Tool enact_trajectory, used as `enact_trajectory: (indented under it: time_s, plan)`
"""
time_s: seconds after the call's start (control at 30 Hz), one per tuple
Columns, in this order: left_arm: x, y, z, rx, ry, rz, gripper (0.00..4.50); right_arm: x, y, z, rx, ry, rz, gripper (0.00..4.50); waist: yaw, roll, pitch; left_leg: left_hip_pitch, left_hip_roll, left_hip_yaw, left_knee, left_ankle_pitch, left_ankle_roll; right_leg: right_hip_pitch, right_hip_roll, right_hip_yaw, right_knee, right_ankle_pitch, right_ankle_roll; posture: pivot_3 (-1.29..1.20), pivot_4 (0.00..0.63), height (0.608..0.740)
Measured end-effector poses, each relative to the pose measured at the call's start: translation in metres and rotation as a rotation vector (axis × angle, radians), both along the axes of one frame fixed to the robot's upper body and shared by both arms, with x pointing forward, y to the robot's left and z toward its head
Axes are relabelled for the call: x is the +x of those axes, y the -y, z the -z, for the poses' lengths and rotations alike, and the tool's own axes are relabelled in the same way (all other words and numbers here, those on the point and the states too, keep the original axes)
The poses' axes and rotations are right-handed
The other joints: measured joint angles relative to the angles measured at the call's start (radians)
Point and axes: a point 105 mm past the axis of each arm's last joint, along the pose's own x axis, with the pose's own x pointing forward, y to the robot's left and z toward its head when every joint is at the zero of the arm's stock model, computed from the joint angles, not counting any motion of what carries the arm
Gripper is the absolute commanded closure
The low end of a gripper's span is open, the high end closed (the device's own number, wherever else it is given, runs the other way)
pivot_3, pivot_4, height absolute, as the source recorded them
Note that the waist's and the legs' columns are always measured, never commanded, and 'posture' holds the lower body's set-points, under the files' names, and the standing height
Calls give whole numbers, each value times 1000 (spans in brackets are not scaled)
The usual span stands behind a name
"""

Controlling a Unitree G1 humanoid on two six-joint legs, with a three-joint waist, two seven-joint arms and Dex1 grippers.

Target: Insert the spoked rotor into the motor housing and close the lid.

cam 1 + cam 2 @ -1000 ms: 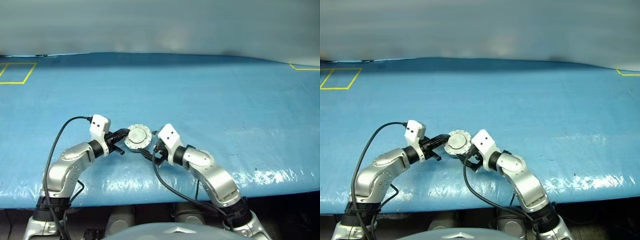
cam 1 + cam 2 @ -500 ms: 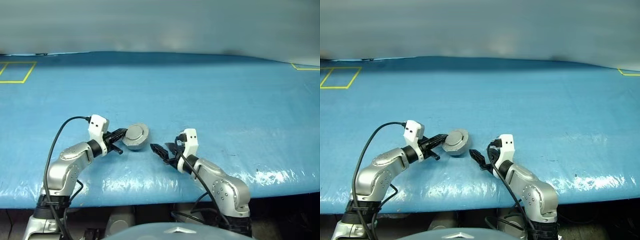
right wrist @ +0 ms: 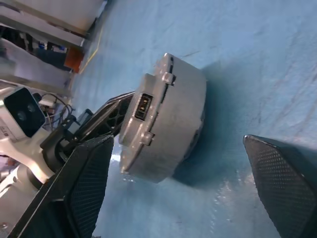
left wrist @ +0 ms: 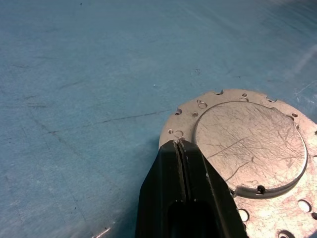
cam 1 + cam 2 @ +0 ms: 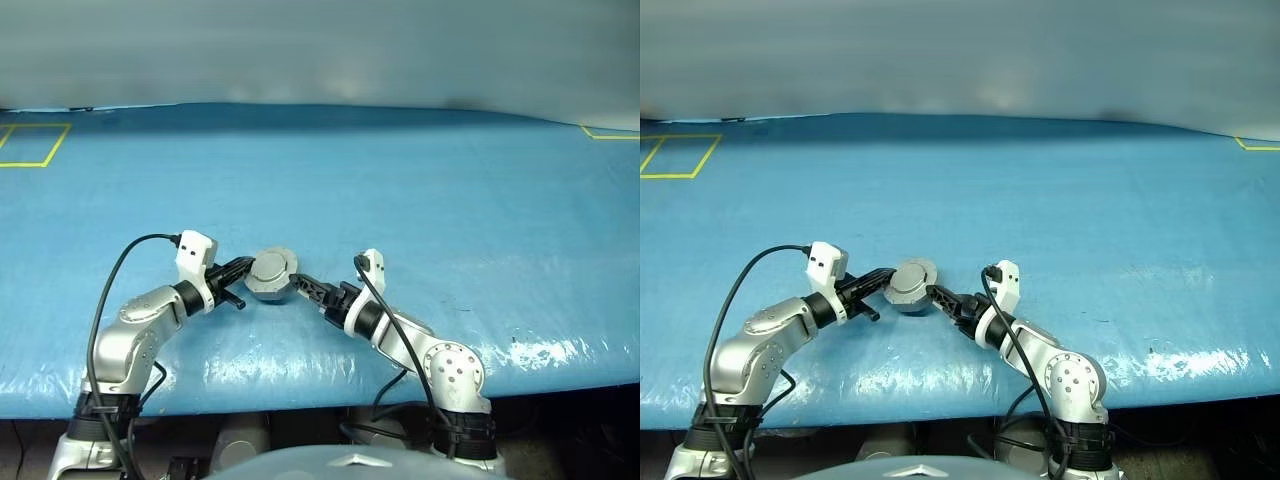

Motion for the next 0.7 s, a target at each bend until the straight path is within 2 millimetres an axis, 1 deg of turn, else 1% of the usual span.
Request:
enact_trajectory:
  time_s: [0.07, 0.2, 0.43, 0.53, 0.57, 0.6, 0.63, 0.67, 0.7]
  plan:
    - [0, 0, 0, 1, 1, 0, 4500, 1, -4, -4, 43, -11, -4, 73, 0, 0, 0, 0, 0, 0, 0, 0, 0, 0, 0, 0, 0, 0, 0, 0, 150, 740]
    - [0, 0, 0, 1, 3, 0, 4500, 3, -10, -6, 86, -36, -8, 73, 0, 0, 0, 0, 0, 0, 0, 0, 0, 0, 0, 0, 0, 0, 0, 0, 150, 740]
    - [0, 1, -1, 0, 10, 1, 4500, 5, -21, -2, 105, -75, -27, 73, 0, 0, 0, 0, 0, 0, 0, 0, 0, 0, 0, 0, 0, 0, 0, 0, 150, 740]
    - [0, 1, -1, -1, 11, 3, 4500, 6, -21, 4, 114, -105, -13, 656, -1, 0, 0, 0, 0, 0, 0, 0, 0, 0, 0, 0, 0, 0, 0, 0, 150, 740]
    - [0, 1, -1, -1, 11, 4, 4500, 7, -20, 5, 118, -115, -9, 996, -1, 0, 0, 0, 0, 0, 0, 0, 0, 0, 0, 0, 0, 0, 0, 0, 150, 740]
    - [0, 1, -1, -1, 11, 4, 4500, 7, -20, 6, 123, -124, -6, 1124, -1, 0, 0, 0, 0, 0, 0, 0, 0, 0, 1, 0, 0, 0, 0, 0, 150, 740]
    - [0, 1, 0, 0, 11, 3, 4500, 7, -20, 8, 132, -139, -6, 1546, -3, 0, 0, 0, 1, 0, 0, 0, 0, 0, 1, 0, 0, 0, 0, 0, 150, 740]
    - [0, 1, 0, 0, 11, 2, 4500, 7, -20, 8, 140, -149, -4, 1689, -3, 0, 0, 0, 1, 0, 0, 0, 0, 0, 1, 0, 0, 0, 0, 0, 150, 740]
    - [1, 0, 0, 2, 11, -1, 4500, 6, -20, 8, 145, -156, -3, 2021, -3, 0, 0, 0, 1, 0, 0, 0, 0, 0, 1, 0, 0, 0, 0, 0, 150, 740]
